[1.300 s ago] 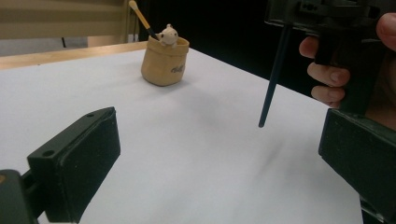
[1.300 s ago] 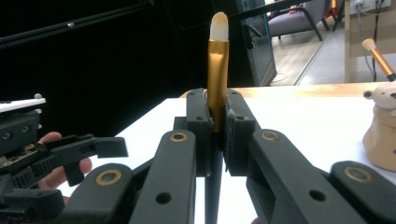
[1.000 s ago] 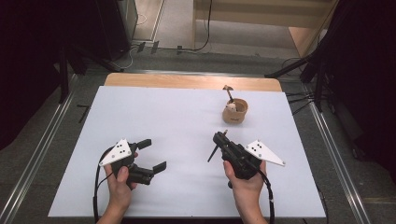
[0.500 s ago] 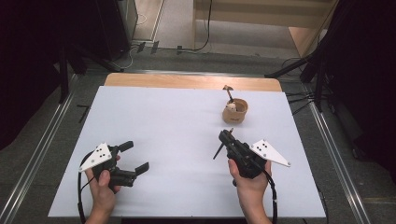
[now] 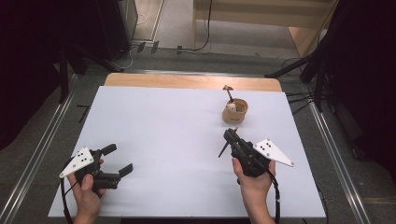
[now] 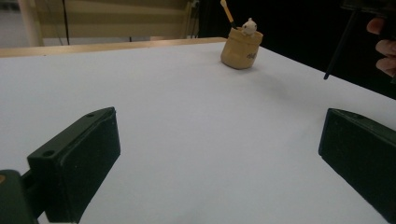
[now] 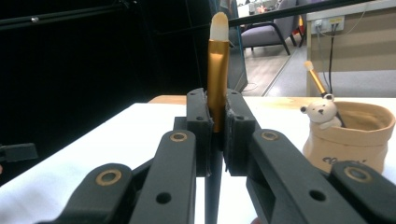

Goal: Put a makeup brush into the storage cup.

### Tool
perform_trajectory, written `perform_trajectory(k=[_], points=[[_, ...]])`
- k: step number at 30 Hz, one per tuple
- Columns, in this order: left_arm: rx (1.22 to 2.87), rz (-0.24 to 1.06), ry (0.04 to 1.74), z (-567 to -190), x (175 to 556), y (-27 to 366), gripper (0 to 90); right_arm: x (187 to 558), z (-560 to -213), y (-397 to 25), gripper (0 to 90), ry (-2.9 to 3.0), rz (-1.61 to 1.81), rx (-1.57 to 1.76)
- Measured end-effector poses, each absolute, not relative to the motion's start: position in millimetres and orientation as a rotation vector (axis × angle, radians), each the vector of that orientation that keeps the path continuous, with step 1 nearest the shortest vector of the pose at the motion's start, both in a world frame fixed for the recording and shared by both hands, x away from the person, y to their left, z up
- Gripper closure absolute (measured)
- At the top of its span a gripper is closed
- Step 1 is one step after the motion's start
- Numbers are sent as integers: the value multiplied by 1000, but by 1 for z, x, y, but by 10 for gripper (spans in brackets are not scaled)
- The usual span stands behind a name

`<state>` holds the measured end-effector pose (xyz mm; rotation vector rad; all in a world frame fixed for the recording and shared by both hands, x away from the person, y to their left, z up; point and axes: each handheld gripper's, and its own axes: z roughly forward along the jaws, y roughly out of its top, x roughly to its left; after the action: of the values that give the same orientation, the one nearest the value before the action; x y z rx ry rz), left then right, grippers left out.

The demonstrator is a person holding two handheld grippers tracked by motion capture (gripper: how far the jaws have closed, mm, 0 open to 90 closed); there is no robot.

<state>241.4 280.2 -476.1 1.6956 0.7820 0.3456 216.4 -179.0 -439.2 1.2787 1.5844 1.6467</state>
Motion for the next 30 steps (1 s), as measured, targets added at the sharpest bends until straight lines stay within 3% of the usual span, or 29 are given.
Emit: perform_trajectory(k=[30], points=[[1646,441,848,-479,229,311,0,225,-438,-211,848,1558,1556,1282]])
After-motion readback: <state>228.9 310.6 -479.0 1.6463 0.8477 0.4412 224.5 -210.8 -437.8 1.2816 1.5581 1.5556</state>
